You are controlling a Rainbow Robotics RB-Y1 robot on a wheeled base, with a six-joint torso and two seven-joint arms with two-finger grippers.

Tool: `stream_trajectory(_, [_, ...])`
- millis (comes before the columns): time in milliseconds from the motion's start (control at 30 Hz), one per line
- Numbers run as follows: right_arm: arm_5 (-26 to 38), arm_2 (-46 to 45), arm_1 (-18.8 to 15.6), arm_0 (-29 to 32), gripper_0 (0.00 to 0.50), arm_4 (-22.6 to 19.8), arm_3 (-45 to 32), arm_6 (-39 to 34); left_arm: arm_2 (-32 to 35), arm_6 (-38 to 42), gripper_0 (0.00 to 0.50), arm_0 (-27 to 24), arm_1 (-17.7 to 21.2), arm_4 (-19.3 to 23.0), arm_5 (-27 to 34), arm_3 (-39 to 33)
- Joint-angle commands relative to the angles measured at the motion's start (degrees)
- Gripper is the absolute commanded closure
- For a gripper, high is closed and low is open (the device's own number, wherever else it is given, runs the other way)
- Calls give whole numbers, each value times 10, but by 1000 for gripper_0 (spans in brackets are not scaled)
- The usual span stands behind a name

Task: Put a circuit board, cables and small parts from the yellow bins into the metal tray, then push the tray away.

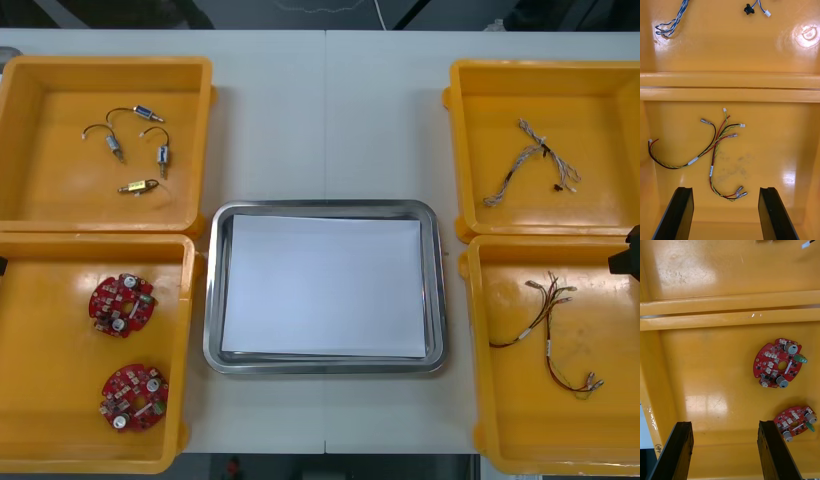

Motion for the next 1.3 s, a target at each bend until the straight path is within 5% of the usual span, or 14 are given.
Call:
stream_trajectory(33, [2,-17,-20,3,0,-5,-10,9,18,-15,0,9,23,4,3,-14])
stream_trajectory(1300, [2,-17,-20,3,0,-5,-10,9,18,-15,0,9,23,4,3,-14])
